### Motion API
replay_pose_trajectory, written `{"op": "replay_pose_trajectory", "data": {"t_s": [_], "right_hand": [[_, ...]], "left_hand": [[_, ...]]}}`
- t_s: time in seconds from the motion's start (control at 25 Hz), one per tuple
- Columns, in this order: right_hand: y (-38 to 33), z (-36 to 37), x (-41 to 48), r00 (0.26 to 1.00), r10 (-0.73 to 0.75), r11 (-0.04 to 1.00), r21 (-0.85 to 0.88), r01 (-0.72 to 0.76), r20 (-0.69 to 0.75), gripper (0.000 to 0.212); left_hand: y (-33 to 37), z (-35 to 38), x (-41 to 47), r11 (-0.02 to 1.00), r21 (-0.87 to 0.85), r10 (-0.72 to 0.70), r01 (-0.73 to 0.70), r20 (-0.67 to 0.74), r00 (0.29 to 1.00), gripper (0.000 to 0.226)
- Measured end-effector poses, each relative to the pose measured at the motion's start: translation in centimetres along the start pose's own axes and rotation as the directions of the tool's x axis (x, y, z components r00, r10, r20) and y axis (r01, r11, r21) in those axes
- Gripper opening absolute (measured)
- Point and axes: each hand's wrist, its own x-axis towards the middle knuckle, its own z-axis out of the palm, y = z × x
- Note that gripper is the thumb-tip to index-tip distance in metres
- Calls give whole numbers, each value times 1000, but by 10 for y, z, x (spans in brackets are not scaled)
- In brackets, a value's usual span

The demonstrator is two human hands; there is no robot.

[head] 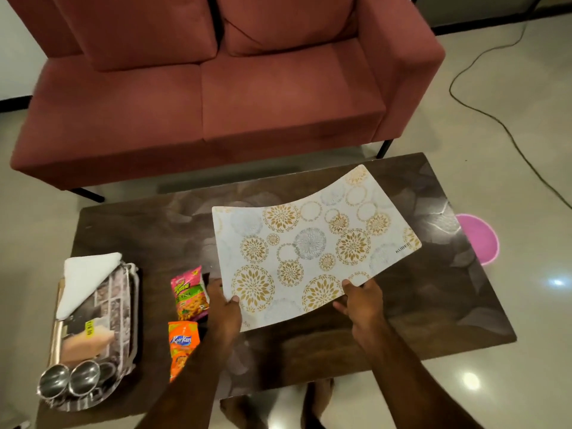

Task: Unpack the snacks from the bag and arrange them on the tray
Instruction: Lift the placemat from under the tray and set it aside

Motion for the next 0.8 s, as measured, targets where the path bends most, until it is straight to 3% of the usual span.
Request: {"op": "replay_pose_trajectory", "data": {"t_s": [0.16,0.24,0.32,0.4,0.48,0.52,0.6,0.68,0.8], "right_hand": [[27,-12,67,982,186,982,-19,-187,-30,40],[38,-18,80,959,282,945,-175,-278,1,36],[44,-28,85,960,280,855,-457,-245,9,31],[45,-38,94,1000,30,669,-743,-26,-8,33],[39,-39,108,936,-325,374,-892,255,132,48],[35,-34,115,890,-384,218,-913,345,244,59],[26,-18,134,872,-270,19,-904,428,408,72],[30,-12,152,893,-139,-93,-903,419,428,75],[39,-21,164,892,-147,-148,-901,408,428,78]], "left_hand": [[-32,42,47,982,177,-58,58,-5,998,34],[-45,46,67,953,285,-94,99,-32,995,39],[-51,46,80,884,451,-101,123,-71,992,49],[-51,46,83,683,730,48,23,-76,996,68],[-48,59,79,439,871,208,-219,139,968,79],[-48,69,76,376,872,205,-315,253,945,80],[-52,92,75,366,865,105,-343,328,939,74],[-59,106,74,386,868,49,-311,318,947,72],[-68,110,73,413,857,46,-308,318,947,74]]}}
